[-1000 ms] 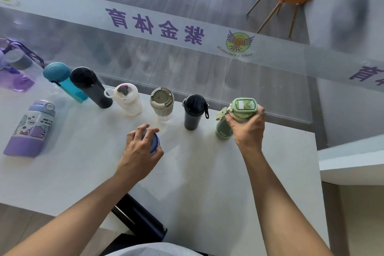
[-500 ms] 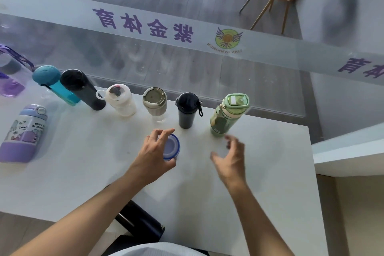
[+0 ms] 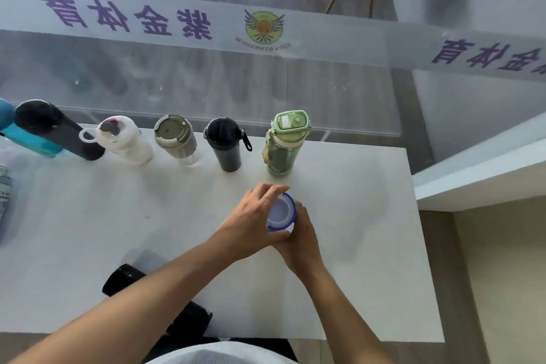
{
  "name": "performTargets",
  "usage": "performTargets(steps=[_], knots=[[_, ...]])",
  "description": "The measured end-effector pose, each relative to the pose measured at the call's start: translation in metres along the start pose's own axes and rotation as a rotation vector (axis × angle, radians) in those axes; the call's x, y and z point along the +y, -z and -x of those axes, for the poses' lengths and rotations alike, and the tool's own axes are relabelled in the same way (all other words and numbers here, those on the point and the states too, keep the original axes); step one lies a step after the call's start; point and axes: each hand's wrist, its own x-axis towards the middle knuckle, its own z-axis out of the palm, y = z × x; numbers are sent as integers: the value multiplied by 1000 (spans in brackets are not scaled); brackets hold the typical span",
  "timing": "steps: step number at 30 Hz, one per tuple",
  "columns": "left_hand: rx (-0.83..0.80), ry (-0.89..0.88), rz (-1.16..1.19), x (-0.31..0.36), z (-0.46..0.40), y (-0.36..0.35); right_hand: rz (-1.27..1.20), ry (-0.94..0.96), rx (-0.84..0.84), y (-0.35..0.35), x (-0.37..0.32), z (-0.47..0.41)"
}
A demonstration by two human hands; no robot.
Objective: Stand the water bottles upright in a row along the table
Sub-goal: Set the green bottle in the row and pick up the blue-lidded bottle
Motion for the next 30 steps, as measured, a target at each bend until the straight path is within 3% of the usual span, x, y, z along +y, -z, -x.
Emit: performTargets(steps=[5,13,23,30], knots=[[52,-11,-63,4,-4,1,-73,-33,92,36,12,-17],[116,127,-371,-31,13,7,-165,-40,307,84,24,-85],[100,331,-372,-56,47,6,-111,-60,300,103,27,-136],[83,347,-351,-52,50,1,-73,-57,309,103,28,-137]])
